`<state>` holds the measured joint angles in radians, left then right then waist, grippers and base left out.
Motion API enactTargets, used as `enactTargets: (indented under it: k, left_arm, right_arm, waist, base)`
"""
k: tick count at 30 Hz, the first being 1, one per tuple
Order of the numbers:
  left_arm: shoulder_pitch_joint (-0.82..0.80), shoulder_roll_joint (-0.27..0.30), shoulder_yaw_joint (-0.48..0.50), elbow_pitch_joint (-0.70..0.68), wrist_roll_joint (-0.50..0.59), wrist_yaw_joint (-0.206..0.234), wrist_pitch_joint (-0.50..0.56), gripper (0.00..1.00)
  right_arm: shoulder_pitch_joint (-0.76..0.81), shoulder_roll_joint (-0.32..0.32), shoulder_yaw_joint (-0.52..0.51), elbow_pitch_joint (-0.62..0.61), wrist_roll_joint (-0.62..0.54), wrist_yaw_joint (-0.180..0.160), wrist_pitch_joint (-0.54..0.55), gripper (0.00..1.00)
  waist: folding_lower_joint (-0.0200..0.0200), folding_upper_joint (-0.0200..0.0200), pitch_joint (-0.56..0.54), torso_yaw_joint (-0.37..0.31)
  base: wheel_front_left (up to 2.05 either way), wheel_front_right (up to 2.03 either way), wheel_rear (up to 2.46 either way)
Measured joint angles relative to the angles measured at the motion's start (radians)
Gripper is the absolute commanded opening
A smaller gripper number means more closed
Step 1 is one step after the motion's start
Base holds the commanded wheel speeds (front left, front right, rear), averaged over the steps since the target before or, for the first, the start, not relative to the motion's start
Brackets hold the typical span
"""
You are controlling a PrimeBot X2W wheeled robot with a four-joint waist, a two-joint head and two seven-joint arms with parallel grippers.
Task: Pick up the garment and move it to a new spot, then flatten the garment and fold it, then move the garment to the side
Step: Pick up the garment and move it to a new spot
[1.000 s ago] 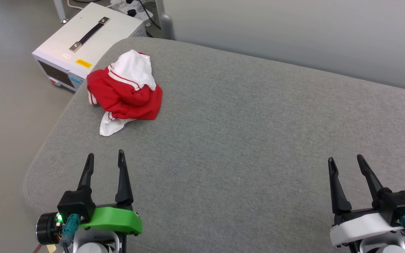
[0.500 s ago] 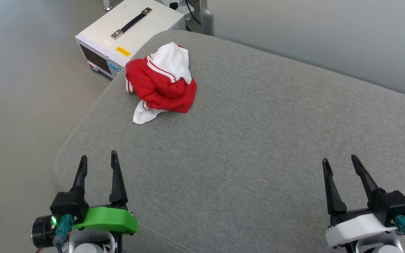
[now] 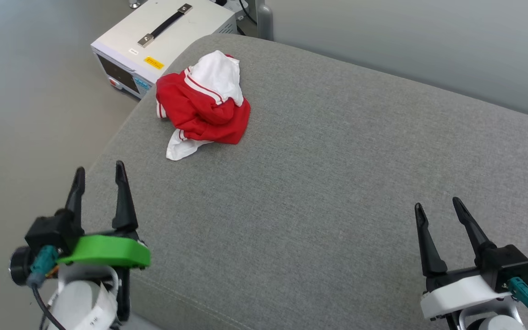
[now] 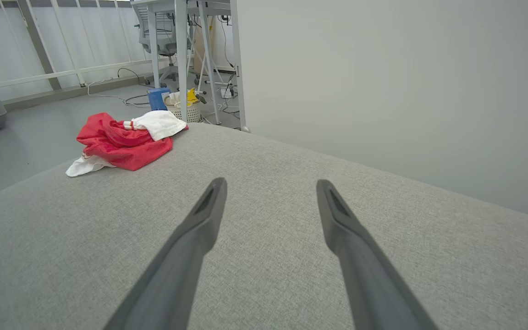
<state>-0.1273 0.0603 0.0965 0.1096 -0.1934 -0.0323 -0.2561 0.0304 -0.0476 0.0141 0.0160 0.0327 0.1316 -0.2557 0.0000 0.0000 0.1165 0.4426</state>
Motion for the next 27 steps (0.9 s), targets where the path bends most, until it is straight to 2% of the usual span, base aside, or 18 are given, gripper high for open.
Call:
enactTargets:
  k: [5, 9, 13, 21, 25, 27]
  left_arm:
    - [-0.178, 0.065, 0.078, 0.045, 0.028, -0.061, 0.0, 1.0]
    - [-0.329, 0.112, 0.112, 0.108, 0.005, -0.084, 0.0, 1.0]
    - [-0.462, 0.188, 0.084, 0.207, -0.013, -0.092, 0.0, 1.0]
    - [-0.715, 0.341, -0.126, 0.415, -0.182, -0.095, 0.003, 1.0]
    - [-0.819, 0.407, -0.26, 0.51, -0.279, -0.096, 0.092, 1.0]
    - [-0.862, 0.432, -0.326, 0.549, -0.345, -0.096, 0.183, 1.0]
  right_arm:
    - [-0.034, 0.0, 0.012, -0.025, -0.02, 0.0, 0.0, 1.0]
    - [-0.055, 0.0, 0.012, -0.052, -0.044, 0.0, 0.0, 1.0]
    - [-0.082, -0.001, 0.014, -0.082, -0.067, 0.0, 0.0, 1.0]
    - [-0.156, -0.022, 0.021, -0.148, -0.076, 0.0, 0.0, 1.0]
    - [-0.177, -0.027, 0.023, -0.174, -0.082, 0.0, 0.0, 1.0]
    - [-0.187, -0.029, 0.024, -0.184, -0.083, 0.0, 0.0, 1.0]
  waist:
    - [0.0, 0.0, 0.034, -0.028]
    - [0.0, 0.0, 0.071, -0.054]
    - [0.0, 0.0, 0.117, -0.077]
    - [0.0001, 0.0, 0.232, -0.122]
    - [0.0001, 0.0, 0.287, -0.143]
    - [0.0001, 0.0, 0.312, -0.153]
  base:
    - [0.0, 0.0, 0.0]
    - [0.0, 0.0, 0.0]
    - [0.0, 0.0, 0.0]
    - [0.0, 0.0, 0.0]
    - [0.0, 0.0, 0.0]
    - [0.0, 0.0, 0.0]
